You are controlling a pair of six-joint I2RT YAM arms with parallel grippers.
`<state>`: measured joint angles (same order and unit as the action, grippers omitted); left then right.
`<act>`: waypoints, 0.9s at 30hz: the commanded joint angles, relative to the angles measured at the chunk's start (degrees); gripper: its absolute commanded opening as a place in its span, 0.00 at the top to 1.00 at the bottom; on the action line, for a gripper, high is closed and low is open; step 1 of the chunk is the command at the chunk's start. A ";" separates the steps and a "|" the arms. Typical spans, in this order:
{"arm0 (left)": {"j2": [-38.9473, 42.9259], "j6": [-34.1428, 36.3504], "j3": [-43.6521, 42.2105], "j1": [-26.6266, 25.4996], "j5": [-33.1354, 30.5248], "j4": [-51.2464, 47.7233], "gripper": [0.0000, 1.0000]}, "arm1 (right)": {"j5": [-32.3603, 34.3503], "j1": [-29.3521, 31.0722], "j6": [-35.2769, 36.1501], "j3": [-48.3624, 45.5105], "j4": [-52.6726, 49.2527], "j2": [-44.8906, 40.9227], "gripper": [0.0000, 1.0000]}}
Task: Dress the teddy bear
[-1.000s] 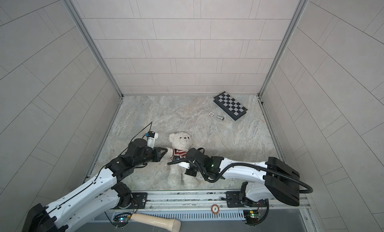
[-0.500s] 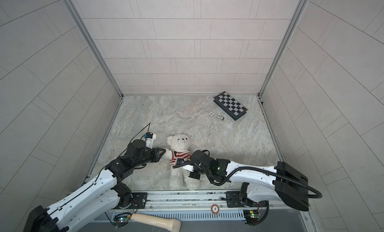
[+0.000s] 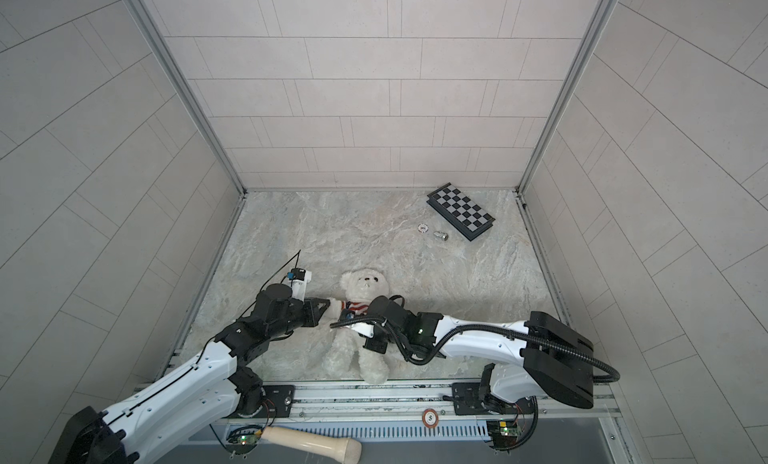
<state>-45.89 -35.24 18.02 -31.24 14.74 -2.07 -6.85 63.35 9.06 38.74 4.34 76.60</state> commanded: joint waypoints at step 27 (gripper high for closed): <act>-0.20 3.83 0.79 0.35 2.31 1.12 1.00 | 15.04 0.19 -7.52 -5.47 0.33 -7.08 0.74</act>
<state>-46.81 -32.08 18.00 -31.24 16.71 -1.52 7.42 63.37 1.63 33.30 3.62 69.45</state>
